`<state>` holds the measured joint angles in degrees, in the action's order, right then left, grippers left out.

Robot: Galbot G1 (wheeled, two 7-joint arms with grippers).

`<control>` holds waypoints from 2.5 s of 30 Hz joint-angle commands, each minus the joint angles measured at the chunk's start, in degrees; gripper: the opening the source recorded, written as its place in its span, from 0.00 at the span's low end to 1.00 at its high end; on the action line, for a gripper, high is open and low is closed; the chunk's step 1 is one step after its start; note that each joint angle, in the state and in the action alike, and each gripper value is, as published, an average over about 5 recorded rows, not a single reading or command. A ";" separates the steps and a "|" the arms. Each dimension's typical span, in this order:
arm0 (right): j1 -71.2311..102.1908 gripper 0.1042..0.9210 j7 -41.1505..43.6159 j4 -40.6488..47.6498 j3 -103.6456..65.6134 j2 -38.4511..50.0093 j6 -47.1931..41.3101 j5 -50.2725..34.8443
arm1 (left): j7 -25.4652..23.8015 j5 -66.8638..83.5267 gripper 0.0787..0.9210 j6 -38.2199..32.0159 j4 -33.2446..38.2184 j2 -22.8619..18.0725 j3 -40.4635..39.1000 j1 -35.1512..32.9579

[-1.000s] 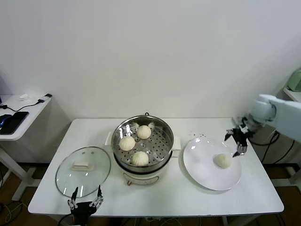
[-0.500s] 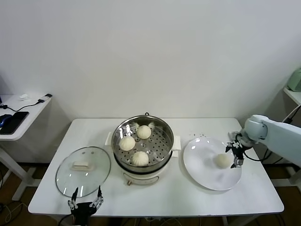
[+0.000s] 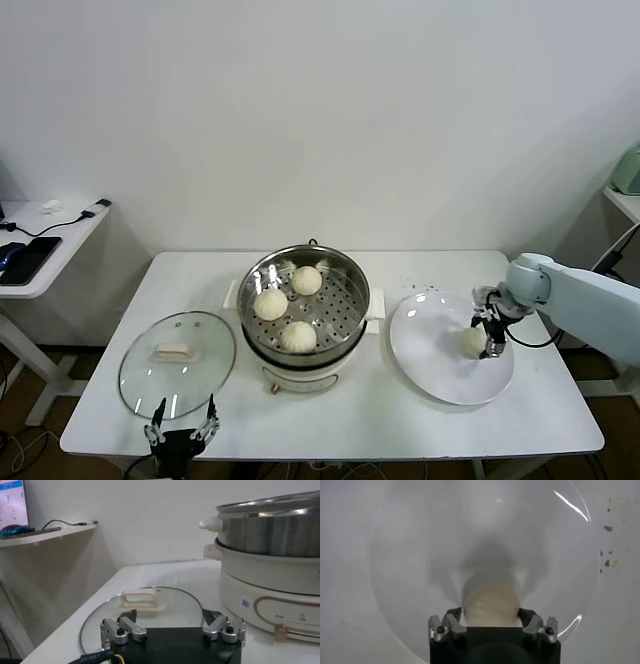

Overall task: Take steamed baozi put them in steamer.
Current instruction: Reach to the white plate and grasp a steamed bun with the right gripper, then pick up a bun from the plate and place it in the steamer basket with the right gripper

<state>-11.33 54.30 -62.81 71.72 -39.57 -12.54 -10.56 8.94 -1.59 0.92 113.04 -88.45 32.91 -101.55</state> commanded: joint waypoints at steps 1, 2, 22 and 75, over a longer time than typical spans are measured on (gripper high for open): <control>-1.31 0.73 -0.34 -1.89 -0.14 0.56 -0.35 -0.19 | 0.03 -0.11 0.88 -0.08 0.20 -0.05 -0.11 -0.14; -2.57 0.71 -0.25 -2.61 0.54 0.94 -0.38 -0.64 | 0.04 -0.12 0.88 -0.11 0.23 -0.04 -0.13 -0.21; -57.10 0.68 -3.50 -24.14 30.12 -16.90 -8.74 -47.48 | -0.21 -0.23 0.88 0.05 1.27 0.56 -0.58 -0.91; -33.13 0.86 -14.00 -17.14 23.58 -27.70 -15.70 -43.18 | -0.09 -0.07 0.88 -0.49 0.38 0.67 -0.21 -0.27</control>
<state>-41.87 36.49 -80.05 96.08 -68.71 -30.52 -53.02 8.94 -1.60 0.22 113.08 -87.79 32.53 -101.71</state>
